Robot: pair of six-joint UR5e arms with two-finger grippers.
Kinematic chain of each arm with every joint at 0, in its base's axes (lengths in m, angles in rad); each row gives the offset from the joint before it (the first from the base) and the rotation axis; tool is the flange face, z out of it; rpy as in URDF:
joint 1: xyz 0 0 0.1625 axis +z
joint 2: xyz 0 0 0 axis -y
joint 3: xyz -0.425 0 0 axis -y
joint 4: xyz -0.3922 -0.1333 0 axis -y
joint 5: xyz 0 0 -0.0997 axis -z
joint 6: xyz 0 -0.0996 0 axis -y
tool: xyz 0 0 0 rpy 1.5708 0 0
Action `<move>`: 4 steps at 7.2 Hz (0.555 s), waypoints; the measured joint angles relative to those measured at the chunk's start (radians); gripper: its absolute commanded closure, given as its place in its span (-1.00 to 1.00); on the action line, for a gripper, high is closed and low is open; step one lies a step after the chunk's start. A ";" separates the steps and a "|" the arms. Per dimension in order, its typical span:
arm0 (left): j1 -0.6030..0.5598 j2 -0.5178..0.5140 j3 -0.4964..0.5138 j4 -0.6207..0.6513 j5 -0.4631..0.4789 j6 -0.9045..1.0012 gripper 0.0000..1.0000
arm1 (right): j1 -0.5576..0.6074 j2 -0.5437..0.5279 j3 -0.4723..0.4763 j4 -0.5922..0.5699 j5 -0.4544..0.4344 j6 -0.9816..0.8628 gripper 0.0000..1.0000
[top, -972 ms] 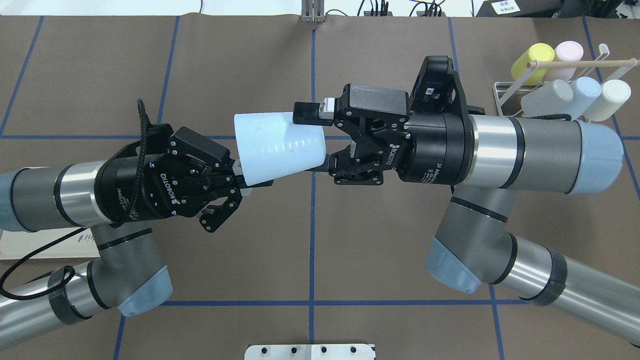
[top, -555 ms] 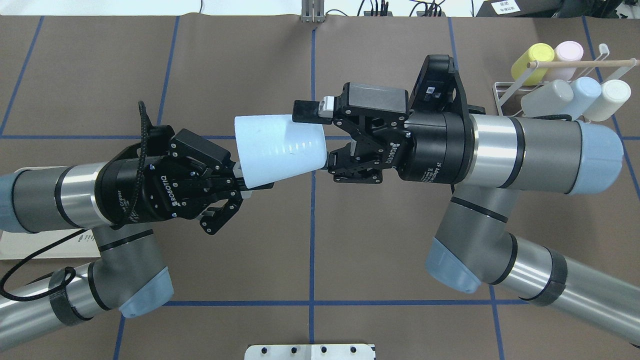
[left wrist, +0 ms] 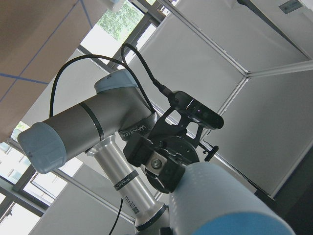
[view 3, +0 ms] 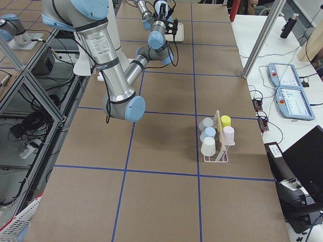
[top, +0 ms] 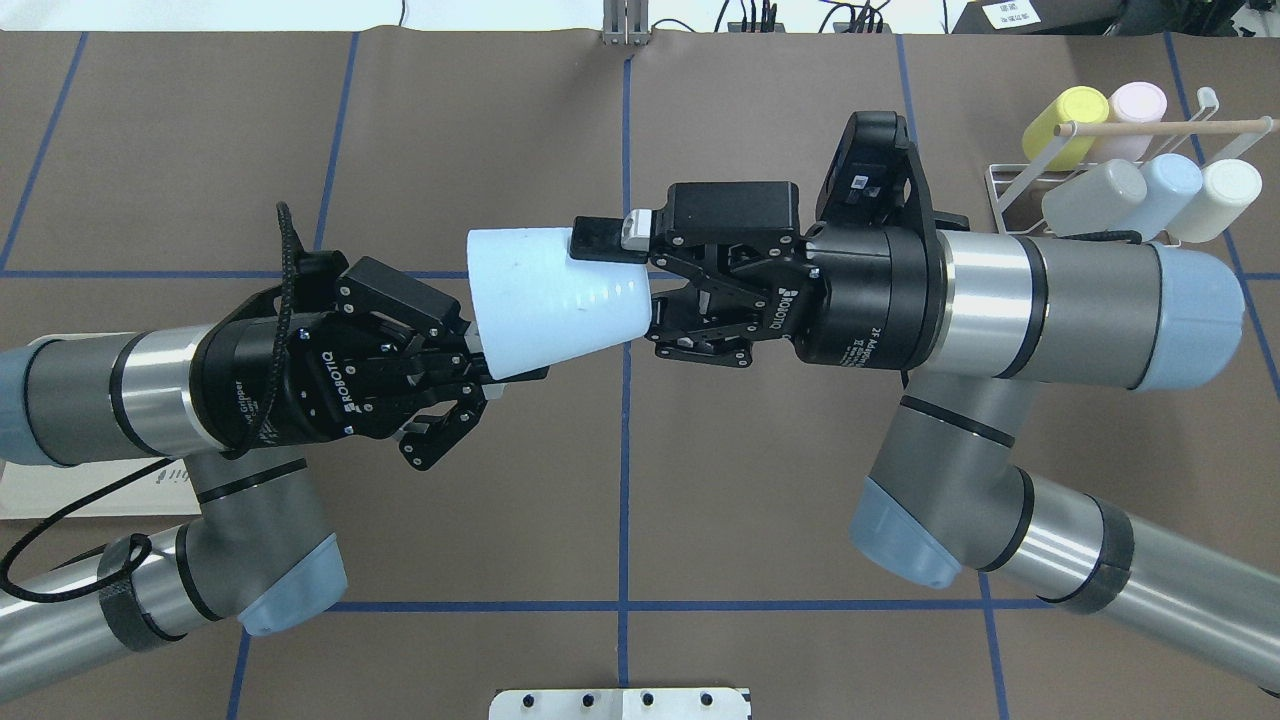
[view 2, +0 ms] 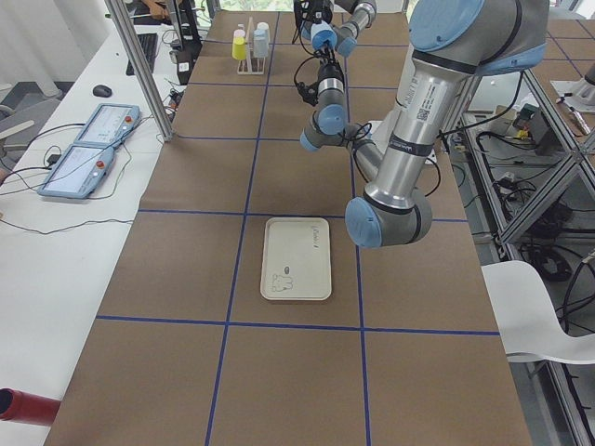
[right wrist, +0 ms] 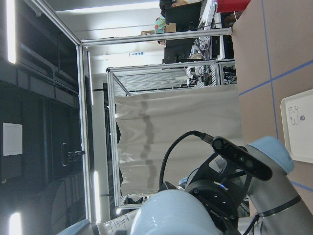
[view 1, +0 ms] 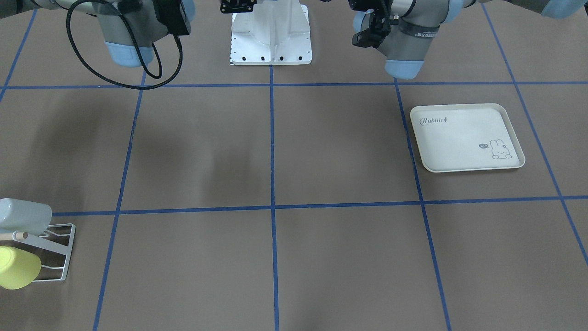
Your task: Transfer IKEA cup to right arm and place on rack
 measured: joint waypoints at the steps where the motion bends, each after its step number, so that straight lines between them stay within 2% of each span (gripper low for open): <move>1: 0.000 0.001 -0.001 0.001 0.000 0.001 -1.00 | -0.004 -0.001 0.000 -0.001 0.001 -0.022 0.64; 4: -0.005 0.000 -0.009 0.008 0.001 0.008 -1.00 | -0.006 -0.003 0.000 -0.002 0.003 -0.071 0.63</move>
